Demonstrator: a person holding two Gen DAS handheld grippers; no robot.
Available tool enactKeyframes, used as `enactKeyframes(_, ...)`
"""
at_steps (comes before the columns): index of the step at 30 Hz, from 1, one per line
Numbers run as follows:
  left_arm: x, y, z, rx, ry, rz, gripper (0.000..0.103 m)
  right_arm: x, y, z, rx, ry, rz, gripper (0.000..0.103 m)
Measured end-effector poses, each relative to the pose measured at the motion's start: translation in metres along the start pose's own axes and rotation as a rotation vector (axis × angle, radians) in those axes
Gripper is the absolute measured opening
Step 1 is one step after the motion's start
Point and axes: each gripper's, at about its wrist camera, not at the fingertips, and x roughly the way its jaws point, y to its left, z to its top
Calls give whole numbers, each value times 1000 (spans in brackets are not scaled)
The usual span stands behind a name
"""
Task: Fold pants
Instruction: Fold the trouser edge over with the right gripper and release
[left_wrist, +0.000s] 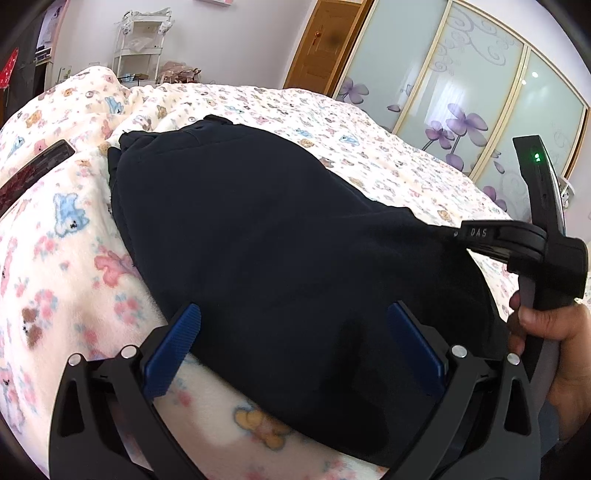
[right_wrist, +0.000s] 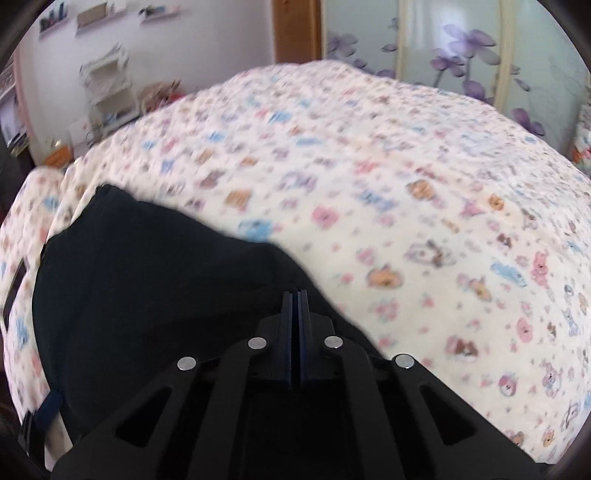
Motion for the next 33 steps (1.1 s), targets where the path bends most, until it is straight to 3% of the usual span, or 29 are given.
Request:
enactKeyframes(1,0,0,0,2,1,3,101,3,0,-2,-5,7,-13,2)
enactKeyframes(3,1,-1,0,7,5,10,101,27,6,-13,-48,107,-51,4)
enactKeyframes(5,1,-1,0,5,5,8,101,34,13,-24,-99,118,-86,16)
enactKeyframes(6,1,0,0,3,6,7,101,27,15,-24,-100,98,-105,25)
enactKeyframes(7,1,0,0,0,7,6,101,20,12,-23,-85,92,-111,52)
enactKeyframes(9,2,1,1,-4,8,3,101,2,3,-23,-33,57,-85,74)
enactKeyframes(12,2,3,2,-12,10,-3,101,-31,-19,-29,108,-32,63,73)
enactKeyframes(14,2,4,2,-17,10,-7,101,-40,-44,-43,264,-32,194,71)
enactKeyframes(16,1,4,2,-20,9,-8,101,-31,-70,-63,406,0,256,67)
enactKeyframes(17,2,4,2,-19,9,-6,101,-22,-80,-70,439,36,193,49)
enactKeyframes(19,3,4,3,-18,6,-8,101,-16,-94,-80,456,54,131,28)
enactKeyframes(21,3,5,3,-25,6,-11,101,-34,-112,-86,534,16,101,31)
enactKeyframes(24,4,5,3,-27,8,-9,101,-87,-122,-101,522,-68,26,76)
enactKeyframes(27,4,5,4,-26,9,-8,101,-146,-137,-134,524,-156,-50,78)
enactKeyframes(33,5,5,4,-25,10,-7,101,-261,-230,-255,944,-281,-188,71)
